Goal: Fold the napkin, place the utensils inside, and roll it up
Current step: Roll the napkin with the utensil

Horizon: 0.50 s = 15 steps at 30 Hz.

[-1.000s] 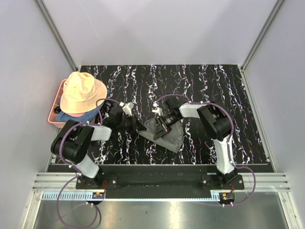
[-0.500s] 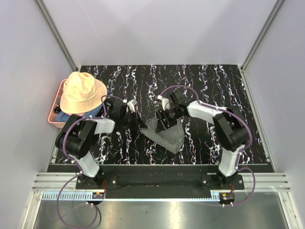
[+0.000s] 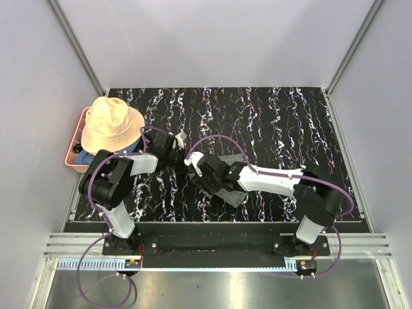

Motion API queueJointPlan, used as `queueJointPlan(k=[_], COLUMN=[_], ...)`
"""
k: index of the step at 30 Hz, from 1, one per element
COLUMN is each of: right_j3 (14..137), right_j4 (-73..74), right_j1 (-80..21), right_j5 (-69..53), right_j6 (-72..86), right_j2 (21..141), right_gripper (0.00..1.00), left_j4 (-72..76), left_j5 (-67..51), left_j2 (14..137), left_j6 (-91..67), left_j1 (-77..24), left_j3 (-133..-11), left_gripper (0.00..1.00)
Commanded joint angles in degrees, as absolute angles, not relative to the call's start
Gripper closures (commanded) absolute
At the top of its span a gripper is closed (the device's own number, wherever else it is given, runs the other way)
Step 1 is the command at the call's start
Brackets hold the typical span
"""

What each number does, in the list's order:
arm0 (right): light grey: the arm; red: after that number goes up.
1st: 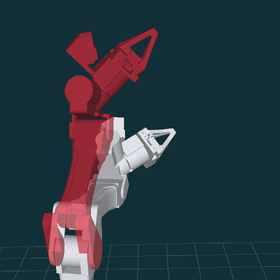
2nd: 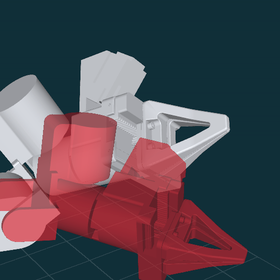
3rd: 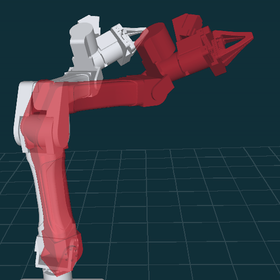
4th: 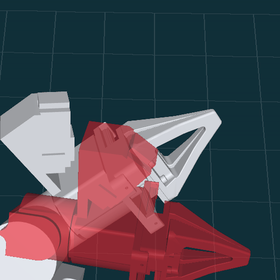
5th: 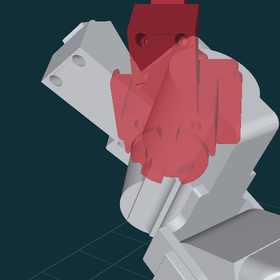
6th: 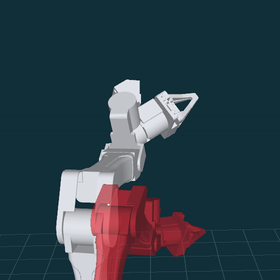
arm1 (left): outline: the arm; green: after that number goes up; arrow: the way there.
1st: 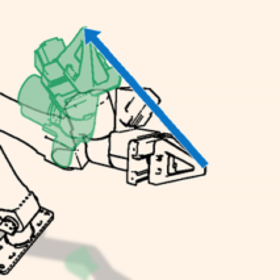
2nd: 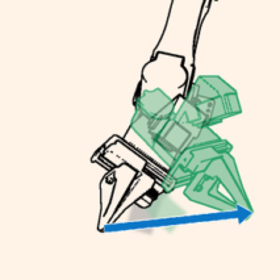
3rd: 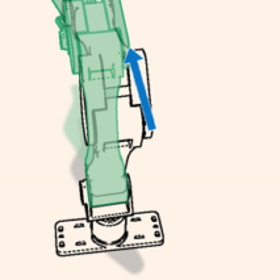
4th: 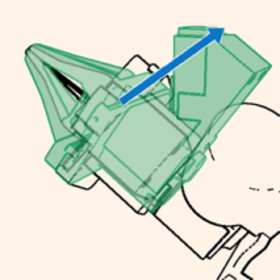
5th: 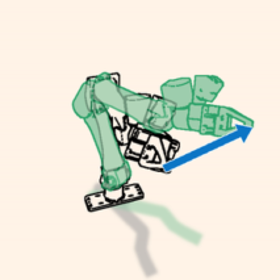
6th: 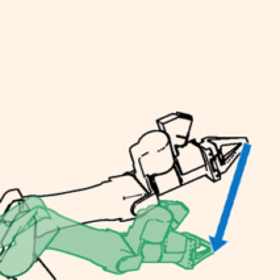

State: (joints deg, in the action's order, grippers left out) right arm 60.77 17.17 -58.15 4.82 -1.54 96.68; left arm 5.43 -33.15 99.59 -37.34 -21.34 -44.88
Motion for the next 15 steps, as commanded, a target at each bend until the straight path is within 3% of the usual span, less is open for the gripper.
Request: queueJointPlan(k=[1, 8, 12, 13, 15], right_j3=[61.08, 60.21, 60.38, 60.47, 60.21], right_j4=[14.15, 14.59, 15.91, 16.08, 16.43], right_j1=[-59.15, -59.15, -58.8, -58.54, -56.97], right_j5=[13.36, 11.86, 9.59, 6.71, 2.92], right_j6=[-4.04, -3.52, -0.97, -0.44, 2.02], right_j2=[99.83, 101.95, 103.79, 103.89, 103.98], right_gripper=[0.32, 0.52, 0.56, 0.57, 0.6], left_j4=[4.13, 3.78, 4.66, 4.66, 4.75], left_j5=[-31.99, -32.34, -32.96, -33.05, -32.52], left_j2=[99.85, 99.67, 99.23, 98.62, 97.74], left_j6=[-36.83, -36.83, -37.09, -37.09, -37.26], left_j1=[-21.27, -21.27, -21.27, -21.36, -21.01], left_j3=[-46.49, -47.11, -47.46, -47.72, -47.81], left_gripper=[1.0, 1.0, 1.0, 0.99, 0.87])
